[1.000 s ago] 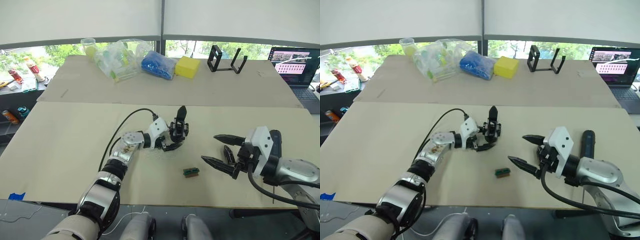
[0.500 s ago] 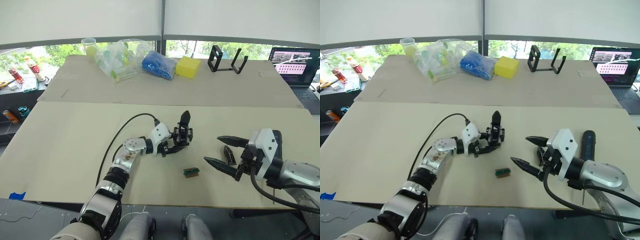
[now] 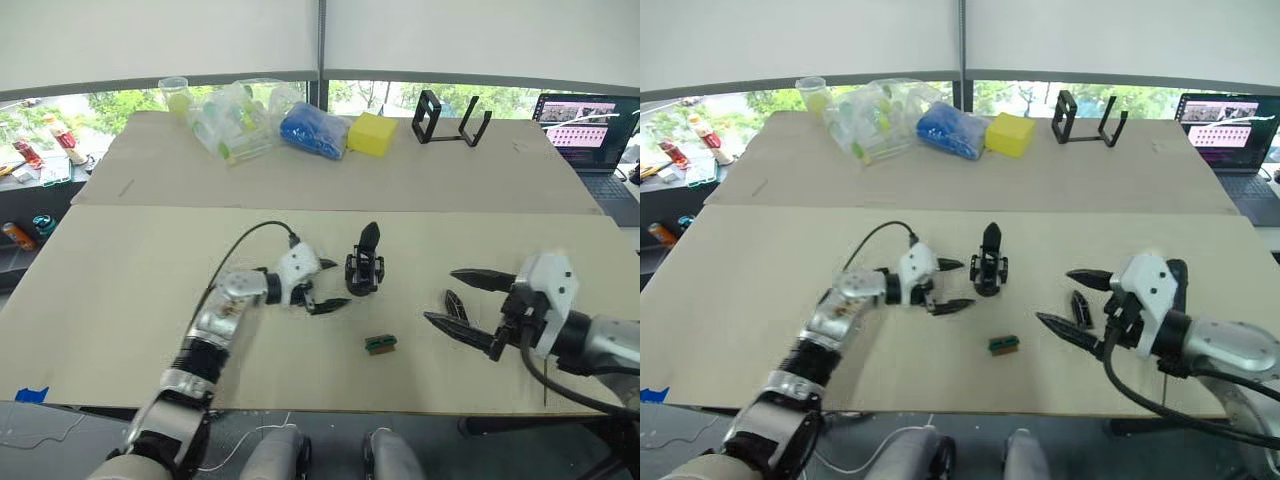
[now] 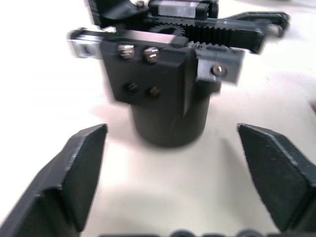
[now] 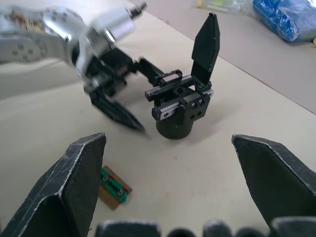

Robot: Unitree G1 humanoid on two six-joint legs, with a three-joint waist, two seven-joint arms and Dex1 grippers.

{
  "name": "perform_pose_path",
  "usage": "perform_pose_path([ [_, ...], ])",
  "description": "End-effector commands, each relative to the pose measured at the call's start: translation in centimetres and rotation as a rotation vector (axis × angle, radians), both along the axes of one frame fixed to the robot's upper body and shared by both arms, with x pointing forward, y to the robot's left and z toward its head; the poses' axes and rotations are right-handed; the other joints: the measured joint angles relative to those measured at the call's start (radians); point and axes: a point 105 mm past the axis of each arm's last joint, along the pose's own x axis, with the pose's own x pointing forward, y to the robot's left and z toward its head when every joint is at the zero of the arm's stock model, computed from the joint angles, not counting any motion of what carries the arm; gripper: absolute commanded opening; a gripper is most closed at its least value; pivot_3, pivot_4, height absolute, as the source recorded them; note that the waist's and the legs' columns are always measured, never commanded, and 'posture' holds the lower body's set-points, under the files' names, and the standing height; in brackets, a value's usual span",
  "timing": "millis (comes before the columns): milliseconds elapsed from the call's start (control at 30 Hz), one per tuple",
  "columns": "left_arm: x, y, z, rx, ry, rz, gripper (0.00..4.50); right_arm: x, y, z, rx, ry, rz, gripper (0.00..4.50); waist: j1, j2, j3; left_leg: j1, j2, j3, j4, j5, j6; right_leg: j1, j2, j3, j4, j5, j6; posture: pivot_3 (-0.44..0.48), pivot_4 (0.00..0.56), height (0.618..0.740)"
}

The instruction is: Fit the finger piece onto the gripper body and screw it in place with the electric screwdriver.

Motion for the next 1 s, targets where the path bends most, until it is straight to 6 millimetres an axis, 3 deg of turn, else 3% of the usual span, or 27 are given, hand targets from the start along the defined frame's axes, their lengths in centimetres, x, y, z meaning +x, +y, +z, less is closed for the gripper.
perform_pose_path([
  [33,-1.8,1.5,3.0,-0.015,-0.011,-0.096,4.46,-0.2,-1.3,1.4,-0.064,0.059,-0.022,4.50,0.003,0.000,0.000,0.000,0.000,0.000,0.000,0.000,0.000,0.000,0.000,0.000,0.000,0.000,0.000,0.000,0.150,0.740],
  [133,-4.5,3.6,6.3,-0.013,0.039,-0.222,4.46,1.1,-4.0,1.6,-0.155,0.237,-0.167,4.50,-0.006,0.000,0.000,0.000,0.000,0.000,0.000,0.000,0.000,0.001,-0.001,0.001,-0.001,0.000,0.000,0.000,0.150,0.740],
  [200,-5.6,3.9,7.9,-0.008,0.069,-0.272,4.46,2.1,-5.2,1.8,-0.185,0.312,-0.257,4.50,-0.013,0.002,0.001,0.000,0.001,0.000,0.001,0.000,0.000,0.000,-0.003,0.001,-0.001,0.000,-0.001,0.000,0.150,0.740],
  [500,-7.0,2.7,12.7,-0.027,-0.015,-0.346,4.46,6.2,-6.3,0.9,-0.147,0.718,-0.525,4.50,-0.023,0.002,0.000,-0.003,0.000,-0.002,-0.002,0.000,0.000,-0.001,-0.008,0.001,-0.003,0.000,-0.002,0.000,0.150,0.740],
  [933,-6.8,1.6,13.4,-0.033,-0.078,-0.339,4.46,7.3,-4.0,-4.2,-0.213,0.971,-0.521,4.50,-0.025,0.002,0.000,-0.003,0.000,-0.001,-0.002,0.000,0.000,-0.002,-0.002,0.000,-0.003,0.000,-0.001,0.000,0.150,0.740],
  [1000,-6.7,1.7,13.2,-0.022,-0.080,-0.334,4.50,6.9,-3.6,-4.9,-0.228,0.990,-0.503,3.95,-0.025,0.002,0.000,-0.003,0.000,-0.001,-0.002,0.000,0.000,-0.002,-0.002,0.000,-0.003,0.000,-0.001,0.000,0.150,0.740],
])
